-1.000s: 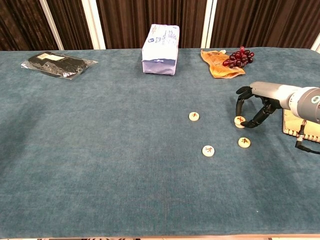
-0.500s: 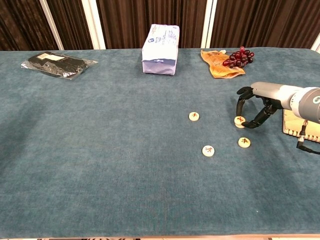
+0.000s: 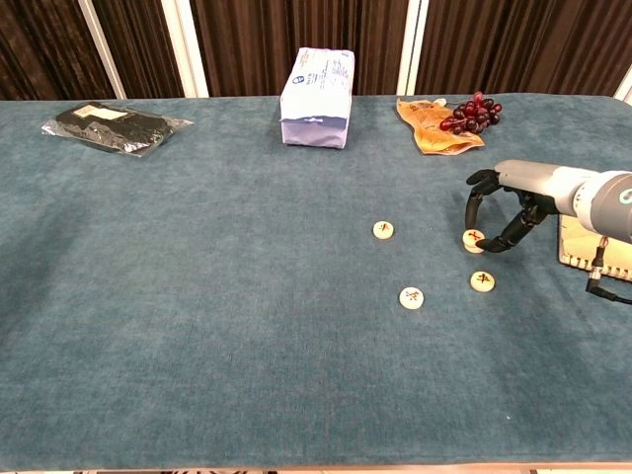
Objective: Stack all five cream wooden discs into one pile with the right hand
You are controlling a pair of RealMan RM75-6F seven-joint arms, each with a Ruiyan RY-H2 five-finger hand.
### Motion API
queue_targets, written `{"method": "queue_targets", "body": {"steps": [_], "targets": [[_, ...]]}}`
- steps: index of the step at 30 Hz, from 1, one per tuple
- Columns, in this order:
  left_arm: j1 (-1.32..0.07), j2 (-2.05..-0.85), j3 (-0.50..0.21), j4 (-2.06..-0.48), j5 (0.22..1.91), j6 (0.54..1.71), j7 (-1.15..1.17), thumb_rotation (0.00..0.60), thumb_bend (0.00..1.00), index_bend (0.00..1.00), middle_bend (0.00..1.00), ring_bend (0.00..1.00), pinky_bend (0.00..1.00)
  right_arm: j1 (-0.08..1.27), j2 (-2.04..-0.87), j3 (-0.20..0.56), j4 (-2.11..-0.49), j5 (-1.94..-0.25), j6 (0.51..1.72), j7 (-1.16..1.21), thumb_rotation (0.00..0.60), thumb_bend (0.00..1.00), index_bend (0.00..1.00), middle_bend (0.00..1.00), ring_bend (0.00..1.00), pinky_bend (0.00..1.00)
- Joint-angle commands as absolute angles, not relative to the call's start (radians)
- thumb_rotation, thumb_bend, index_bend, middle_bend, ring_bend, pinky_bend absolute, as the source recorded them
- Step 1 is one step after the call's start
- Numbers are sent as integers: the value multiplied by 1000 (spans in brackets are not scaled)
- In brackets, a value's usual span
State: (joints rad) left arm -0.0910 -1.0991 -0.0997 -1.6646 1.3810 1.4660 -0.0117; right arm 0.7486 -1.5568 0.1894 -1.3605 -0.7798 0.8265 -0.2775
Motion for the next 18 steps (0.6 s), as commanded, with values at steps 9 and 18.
{"method": "queue_targets", "body": {"steps": [9, 18], "targets": [[-92, -1098, -101, -1666, 1379, 1464, -13, 600, 467, 150, 0, 0, 0, 752, -1557, 186, -1375, -786, 828, -283, 600, 407, 453, 0, 0, 0], [-92, -1098, -102, -1666, 1378, 1465, -13, 600, 467, 150, 0, 0, 0, 753, -1556, 180, -1379, -783, 825, -287, 600, 407, 453, 0, 0, 0]]}}
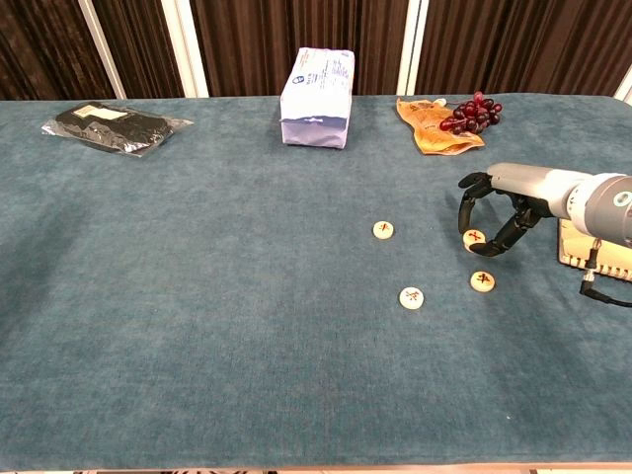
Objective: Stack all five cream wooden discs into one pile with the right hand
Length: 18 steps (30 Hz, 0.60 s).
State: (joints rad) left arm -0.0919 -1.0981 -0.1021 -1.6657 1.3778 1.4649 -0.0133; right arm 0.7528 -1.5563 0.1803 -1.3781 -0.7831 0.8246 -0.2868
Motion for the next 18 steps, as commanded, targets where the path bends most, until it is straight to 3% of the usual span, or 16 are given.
{"method": "queue_targets", "body": {"steps": [1, 18], "targets": [[-92, -1098, -102, -1665, 1378, 1465, -12, 600, 467, 150, 0, 0, 0, 753, -1555, 179, -1379, -783, 825, -288, 600, 407, 452, 0, 0, 0], [-92, -1098, -102, -1668, 1376, 1464, -11, 600, 467, 150, 0, 0, 0, 753, -1556, 185, -1383, -788, 834, -281, 600, 407, 453, 0, 0, 0]]}}
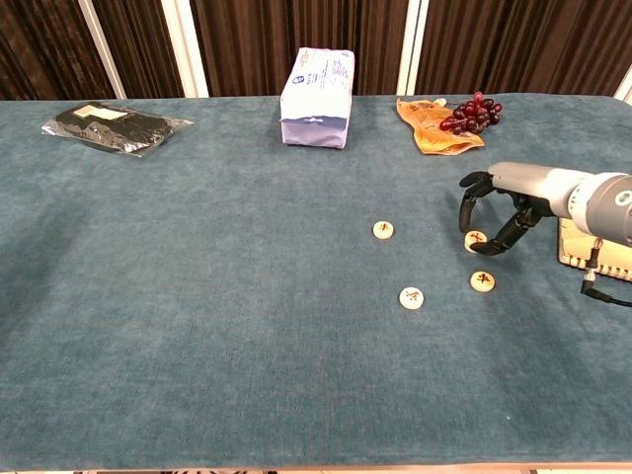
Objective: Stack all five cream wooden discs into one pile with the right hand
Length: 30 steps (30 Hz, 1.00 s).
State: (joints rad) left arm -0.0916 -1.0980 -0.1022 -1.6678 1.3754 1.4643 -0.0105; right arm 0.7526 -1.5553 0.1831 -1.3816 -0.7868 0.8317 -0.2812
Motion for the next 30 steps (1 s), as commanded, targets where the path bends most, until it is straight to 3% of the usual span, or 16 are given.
{"method": "queue_targets", "body": {"steps": [1, 12, 30], "targets": [[-92, -1098, -102, -1668, 1376, 1464, -11, 600, 467, 150, 0, 0, 0, 754, -1556, 186, -1385, -789, 836, -282, 600, 407, 453, 0, 0, 0], [-91, -1096, -101, -1671, 1376, 1463, -14, 600, 467, 150, 0, 0, 0, 775, -1571, 201, -1383, -763, 840, -305, 600, 408, 352, 0, 0, 0], [-93, -1093, -103, -1678, 1365, 1454, -15, 600, 466, 150, 0, 0, 0, 927, -1689, 256, -1333, -648, 866, -487, 600, 406, 351, 0, 0, 0]]}}
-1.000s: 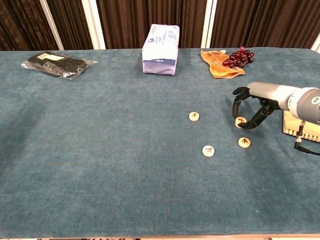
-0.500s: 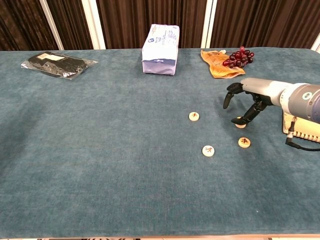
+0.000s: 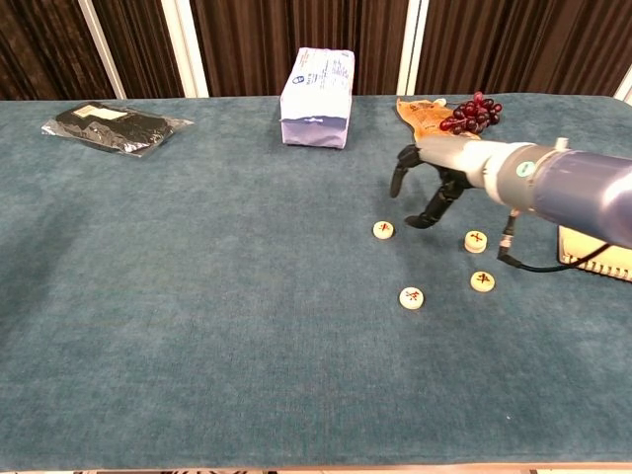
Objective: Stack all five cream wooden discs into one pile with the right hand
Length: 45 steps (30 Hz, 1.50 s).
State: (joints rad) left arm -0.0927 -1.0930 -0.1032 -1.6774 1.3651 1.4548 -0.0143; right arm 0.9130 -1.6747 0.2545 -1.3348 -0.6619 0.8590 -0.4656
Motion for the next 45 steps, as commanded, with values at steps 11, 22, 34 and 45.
{"method": "queue_targets", "body": {"steps": [11, 22, 34, 45], "targets": [[-93, -1089, -103, -1680, 1363, 1451, -22, 600, 467, 150, 0, 0, 0, 945, -1744, 243, -1307, -631, 897, -522, 600, 406, 400, 0, 0, 0], [-93, -1089, -103, -1680, 1361, 1449, -19, 600, 467, 150, 0, 0, 0, 929, -1776, 235, -1260, -650, 908, -507, 600, 406, 444, 0, 0, 0], [-94, -1090, -103, -1679, 1361, 1449, -19, 600, 467, 151, 0, 0, 0, 930, -1802, 251, -1214, -655, 892, -500, 600, 407, 444, 0, 0, 0], [-94, -1090, -103, -1677, 1363, 1450, -21, 600, 467, 151, 0, 0, 0, 931, -1814, 259, -1198, -651, 882, -507, 600, 407, 457, 0, 0, 0]]}}
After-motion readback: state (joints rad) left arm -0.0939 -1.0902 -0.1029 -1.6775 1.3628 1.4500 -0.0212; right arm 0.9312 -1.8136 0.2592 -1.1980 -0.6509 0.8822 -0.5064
